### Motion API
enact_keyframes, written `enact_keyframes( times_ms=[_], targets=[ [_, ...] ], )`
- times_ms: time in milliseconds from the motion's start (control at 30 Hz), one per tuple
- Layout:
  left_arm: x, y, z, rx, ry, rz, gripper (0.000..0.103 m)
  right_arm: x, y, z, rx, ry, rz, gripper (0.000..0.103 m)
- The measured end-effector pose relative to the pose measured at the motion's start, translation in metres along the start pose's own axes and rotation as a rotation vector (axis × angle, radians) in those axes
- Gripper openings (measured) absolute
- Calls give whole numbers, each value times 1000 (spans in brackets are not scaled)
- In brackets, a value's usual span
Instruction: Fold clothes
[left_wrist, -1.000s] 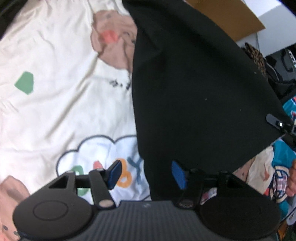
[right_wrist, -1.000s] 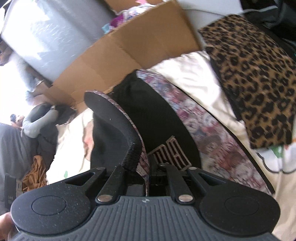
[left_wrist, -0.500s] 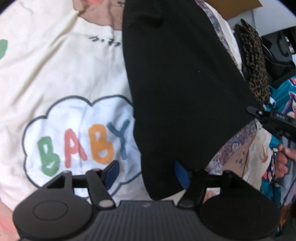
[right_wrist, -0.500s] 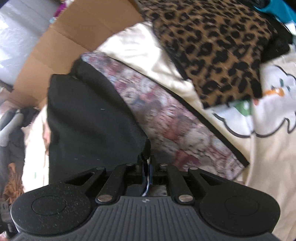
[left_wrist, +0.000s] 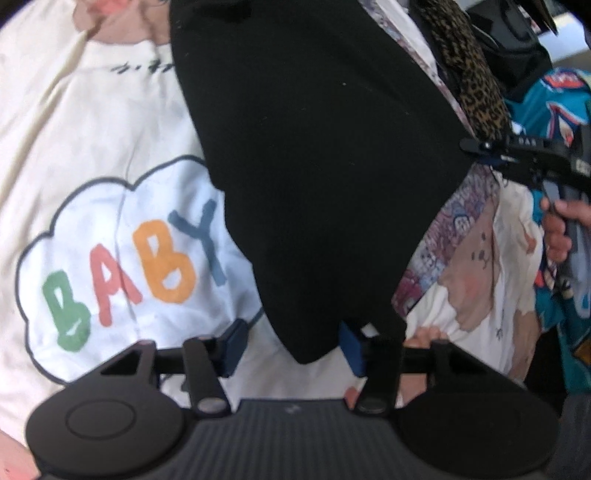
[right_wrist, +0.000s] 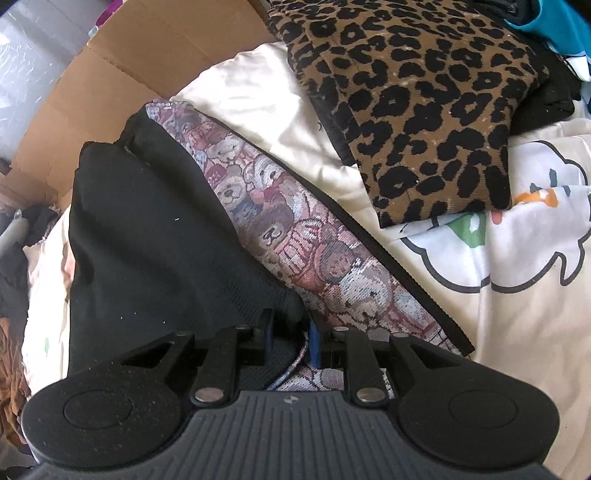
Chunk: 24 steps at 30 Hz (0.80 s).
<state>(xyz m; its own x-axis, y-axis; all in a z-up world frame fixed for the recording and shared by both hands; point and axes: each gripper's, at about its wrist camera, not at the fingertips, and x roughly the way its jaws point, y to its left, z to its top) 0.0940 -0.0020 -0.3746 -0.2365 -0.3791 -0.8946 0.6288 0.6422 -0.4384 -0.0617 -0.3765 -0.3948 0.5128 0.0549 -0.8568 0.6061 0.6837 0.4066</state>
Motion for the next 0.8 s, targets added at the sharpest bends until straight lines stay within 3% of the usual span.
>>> enact_keyframes(
  times_ms=[167,267,300,333,433,600,800],
  targets=[
    [9,1,5,-9,9,-13,53,3,2,1,-26,3,-9,18],
    [11,3,9,-30,7,-14,45,5,3,0,-44,4,-12,8],
    [13,4,10,-46,3,-14,38,5,3,0,-48,7,-12,5],
    [13,6,11,-56,4,-21,21,6,3,0,-48,7,-10,4],
    [10,8,12,-64,2,-44,7,2,6,0,-57,3,-5,4],
    [-16,4,10,-25,-15,-125,3,-18,11,4,-88,-32,30,3],
    [-48,-4,10,-53,-70,-247,3,-49,16,8,-117,-81,65,3]
  ],
)
